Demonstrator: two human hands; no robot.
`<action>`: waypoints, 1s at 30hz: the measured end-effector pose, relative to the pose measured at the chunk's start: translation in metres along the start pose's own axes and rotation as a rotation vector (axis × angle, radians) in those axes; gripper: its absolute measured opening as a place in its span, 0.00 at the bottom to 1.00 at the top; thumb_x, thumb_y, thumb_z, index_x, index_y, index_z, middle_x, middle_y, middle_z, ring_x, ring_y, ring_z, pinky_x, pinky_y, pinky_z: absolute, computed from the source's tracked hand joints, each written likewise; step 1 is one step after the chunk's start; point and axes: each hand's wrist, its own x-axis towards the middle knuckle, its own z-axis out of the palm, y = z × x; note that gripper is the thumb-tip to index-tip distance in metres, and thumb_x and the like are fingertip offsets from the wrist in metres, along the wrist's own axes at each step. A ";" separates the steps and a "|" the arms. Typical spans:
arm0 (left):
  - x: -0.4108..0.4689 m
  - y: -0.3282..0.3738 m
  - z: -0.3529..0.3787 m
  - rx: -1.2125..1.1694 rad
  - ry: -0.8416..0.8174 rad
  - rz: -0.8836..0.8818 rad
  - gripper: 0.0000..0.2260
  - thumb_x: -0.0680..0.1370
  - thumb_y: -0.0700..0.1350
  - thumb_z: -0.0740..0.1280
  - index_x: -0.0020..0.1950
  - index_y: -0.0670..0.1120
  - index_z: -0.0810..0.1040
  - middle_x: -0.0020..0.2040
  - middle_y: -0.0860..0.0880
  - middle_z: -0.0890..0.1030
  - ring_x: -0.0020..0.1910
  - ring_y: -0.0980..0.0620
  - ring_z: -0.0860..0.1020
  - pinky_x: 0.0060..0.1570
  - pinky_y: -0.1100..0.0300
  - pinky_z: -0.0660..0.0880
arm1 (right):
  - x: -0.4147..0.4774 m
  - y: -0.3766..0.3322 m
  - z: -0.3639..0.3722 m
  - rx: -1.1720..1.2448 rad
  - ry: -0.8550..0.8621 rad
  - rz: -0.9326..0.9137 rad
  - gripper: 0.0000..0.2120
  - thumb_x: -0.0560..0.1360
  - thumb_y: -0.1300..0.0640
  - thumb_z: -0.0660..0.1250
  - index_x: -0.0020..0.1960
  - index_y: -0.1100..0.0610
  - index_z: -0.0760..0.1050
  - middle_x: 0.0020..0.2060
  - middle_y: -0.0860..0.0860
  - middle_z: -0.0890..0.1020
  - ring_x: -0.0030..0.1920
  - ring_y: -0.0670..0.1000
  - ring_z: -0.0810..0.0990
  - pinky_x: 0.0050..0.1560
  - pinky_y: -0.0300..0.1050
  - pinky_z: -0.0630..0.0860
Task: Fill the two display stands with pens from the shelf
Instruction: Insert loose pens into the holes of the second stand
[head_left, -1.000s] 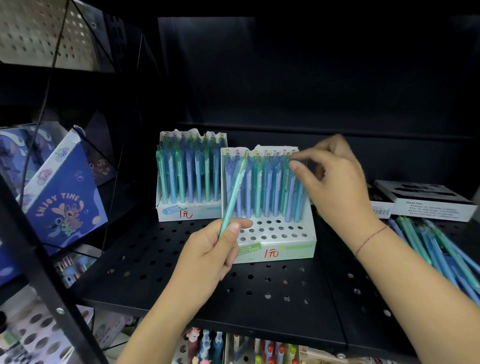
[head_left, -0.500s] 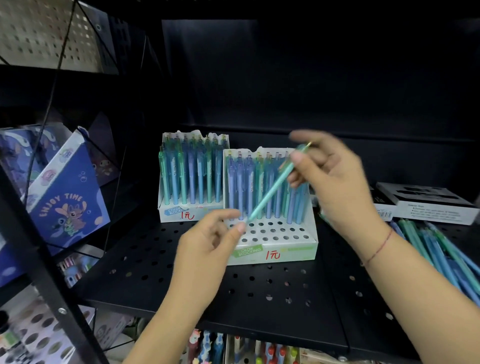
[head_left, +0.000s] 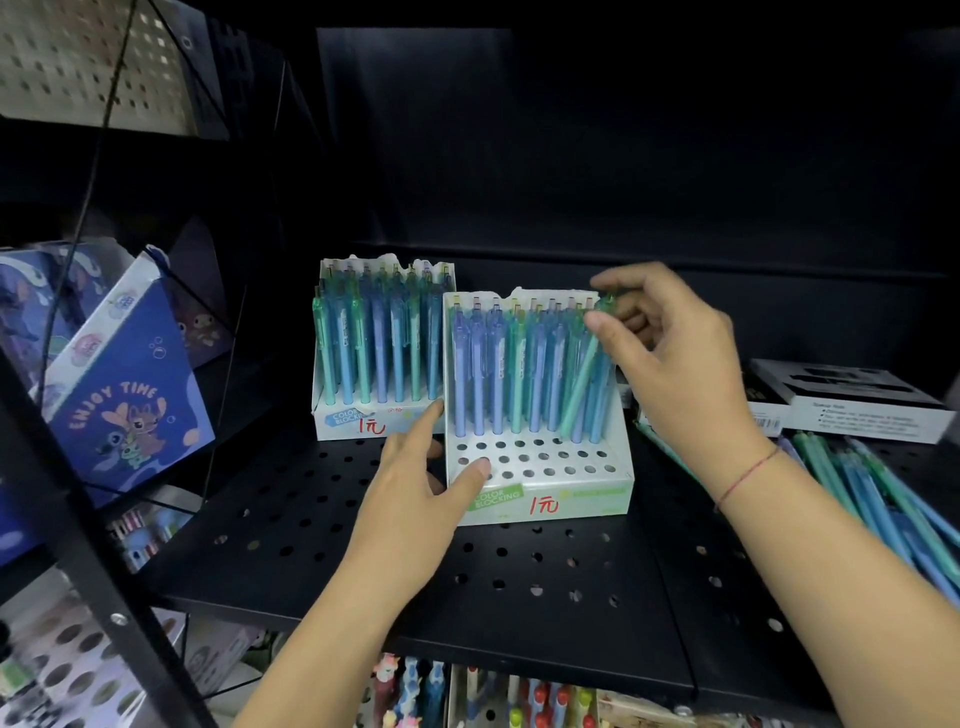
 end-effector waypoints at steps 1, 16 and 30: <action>0.000 0.000 0.000 0.001 -0.002 -0.002 0.31 0.77 0.56 0.66 0.76 0.62 0.54 0.59 0.56 0.69 0.41 0.58 0.73 0.40 0.63 0.69 | 0.000 0.000 0.001 0.003 -0.001 -0.004 0.10 0.75 0.59 0.70 0.53 0.48 0.75 0.36 0.47 0.78 0.37 0.41 0.74 0.41 0.29 0.72; 0.001 -0.001 0.000 -0.025 -0.023 -0.016 0.31 0.77 0.56 0.65 0.76 0.63 0.53 0.60 0.55 0.69 0.41 0.58 0.72 0.40 0.65 0.68 | -0.001 0.007 0.006 -0.345 -0.103 -0.119 0.12 0.76 0.55 0.69 0.59 0.51 0.81 0.42 0.46 0.70 0.37 0.36 0.67 0.37 0.33 0.65; 0.002 -0.002 0.000 0.001 -0.018 0.004 0.31 0.77 0.56 0.64 0.77 0.60 0.53 0.62 0.51 0.69 0.43 0.59 0.73 0.44 0.59 0.68 | -0.004 0.055 -0.119 -0.711 -0.526 0.677 0.20 0.70 0.46 0.74 0.56 0.58 0.79 0.49 0.53 0.81 0.48 0.52 0.79 0.47 0.42 0.72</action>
